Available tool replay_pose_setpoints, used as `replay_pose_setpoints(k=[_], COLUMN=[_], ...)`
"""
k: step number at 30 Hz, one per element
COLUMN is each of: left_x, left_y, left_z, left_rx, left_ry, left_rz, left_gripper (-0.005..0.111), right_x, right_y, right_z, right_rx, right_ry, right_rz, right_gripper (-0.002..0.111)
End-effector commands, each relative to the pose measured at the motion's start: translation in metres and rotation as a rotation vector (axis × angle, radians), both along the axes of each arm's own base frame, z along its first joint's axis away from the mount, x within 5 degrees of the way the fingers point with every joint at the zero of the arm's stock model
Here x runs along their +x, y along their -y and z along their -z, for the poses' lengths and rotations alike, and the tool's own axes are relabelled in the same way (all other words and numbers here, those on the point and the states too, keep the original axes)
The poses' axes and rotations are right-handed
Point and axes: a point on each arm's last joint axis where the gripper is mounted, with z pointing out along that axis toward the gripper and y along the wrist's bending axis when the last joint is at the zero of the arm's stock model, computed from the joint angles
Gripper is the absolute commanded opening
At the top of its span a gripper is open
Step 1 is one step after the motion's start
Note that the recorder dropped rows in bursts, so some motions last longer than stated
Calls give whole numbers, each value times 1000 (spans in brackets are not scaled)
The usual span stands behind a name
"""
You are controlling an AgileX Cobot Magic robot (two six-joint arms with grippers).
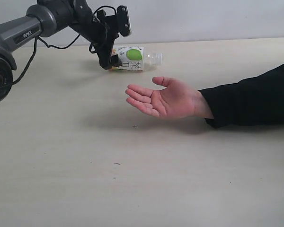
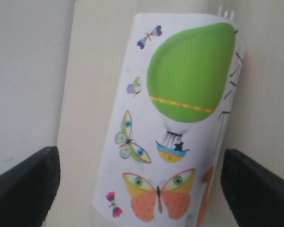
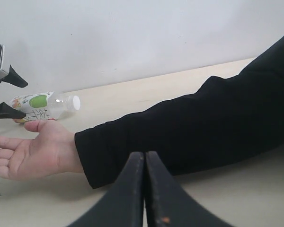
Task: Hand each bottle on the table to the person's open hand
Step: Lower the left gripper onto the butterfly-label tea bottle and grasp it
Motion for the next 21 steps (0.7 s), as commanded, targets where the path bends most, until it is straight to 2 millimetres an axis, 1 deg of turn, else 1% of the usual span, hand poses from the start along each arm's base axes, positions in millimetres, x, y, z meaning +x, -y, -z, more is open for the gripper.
replay_pose_setpoints(k=[1, 5, 12, 21], left_x=[-3, -3, -2, -7], left_y=[3, 3, 3, 5], left_z=[-4, -11, -11, -9], left_rx=[-28, -32, -41, -52], left_ry=[-41, -26, -7, -74], left_rz=[-25, -24, -30, -23], left_gripper=[87, 87, 87, 87], right_x=[0, 0, 0, 0], right_y=[0, 0, 0, 0], right_z=[0, 0, 0, 0], right_rx=[-6, -6, -6, -6], right_ry=[10, 10, 10, 10], right_rz=[1, 1, 1, 1], right_gripper=[0, 0, 0, 0])
